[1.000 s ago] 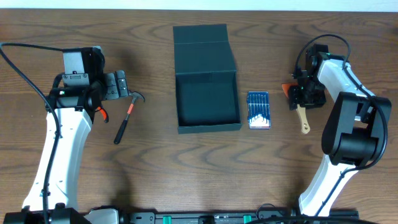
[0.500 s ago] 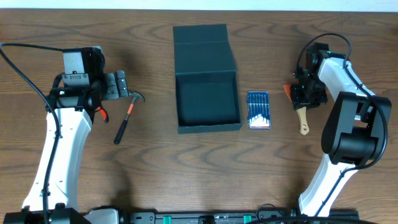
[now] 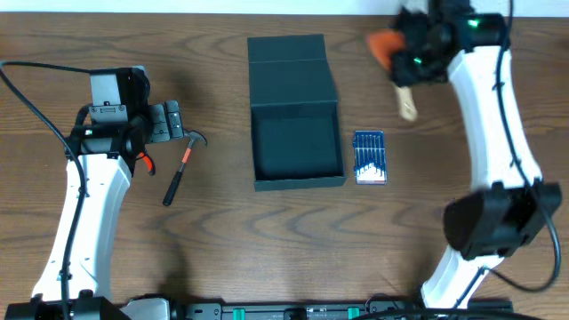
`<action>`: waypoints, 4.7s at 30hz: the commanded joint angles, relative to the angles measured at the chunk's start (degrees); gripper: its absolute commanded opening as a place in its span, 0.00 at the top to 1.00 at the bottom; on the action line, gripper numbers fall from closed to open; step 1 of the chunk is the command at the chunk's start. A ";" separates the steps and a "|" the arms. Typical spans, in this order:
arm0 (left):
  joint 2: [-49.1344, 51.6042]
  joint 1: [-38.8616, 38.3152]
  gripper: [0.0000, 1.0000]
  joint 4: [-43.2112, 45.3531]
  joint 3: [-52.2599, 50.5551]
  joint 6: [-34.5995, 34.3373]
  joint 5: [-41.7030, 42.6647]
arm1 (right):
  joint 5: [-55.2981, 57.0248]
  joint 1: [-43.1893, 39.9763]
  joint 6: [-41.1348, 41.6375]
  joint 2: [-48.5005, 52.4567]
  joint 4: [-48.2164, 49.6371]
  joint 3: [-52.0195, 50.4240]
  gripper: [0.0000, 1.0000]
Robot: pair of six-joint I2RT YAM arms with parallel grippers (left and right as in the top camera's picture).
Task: Pack container
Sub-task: 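Carry the scraper with the right gripper and lower it into the box, then move the right gripper to the screwdriver case and grasp it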
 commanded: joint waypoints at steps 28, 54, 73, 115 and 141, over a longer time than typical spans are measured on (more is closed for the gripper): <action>0.33 0.28 0.02 -0.13 0.96 0.33 -0.09 | -3.04 20.90 -54.12 18.14 -0.22 2.14 0.99; 0.33 0.28 0.02 -0.11 0.96 0.33 -0.09 | -6.56 21.31 -56.70 22.99 -2.54 1.38 0.99; 0.33 0.28 0.02 -0.11 0.96 0.33 -0.09 | -6.97 20.24 -53.40 23.43 0.83 1.36 0.81; 0.33 0.28 0.02 -0.13 0.96 0.33 -0.09 | -4.72 2.54 7.98 -10.45 -6.25 0.20 0.01; 0.33 0.28 0.02 -0.13 0.96 0.33 -0.09 | 3.37 2.64 26.58 10.99 4.83 -28.65 0.01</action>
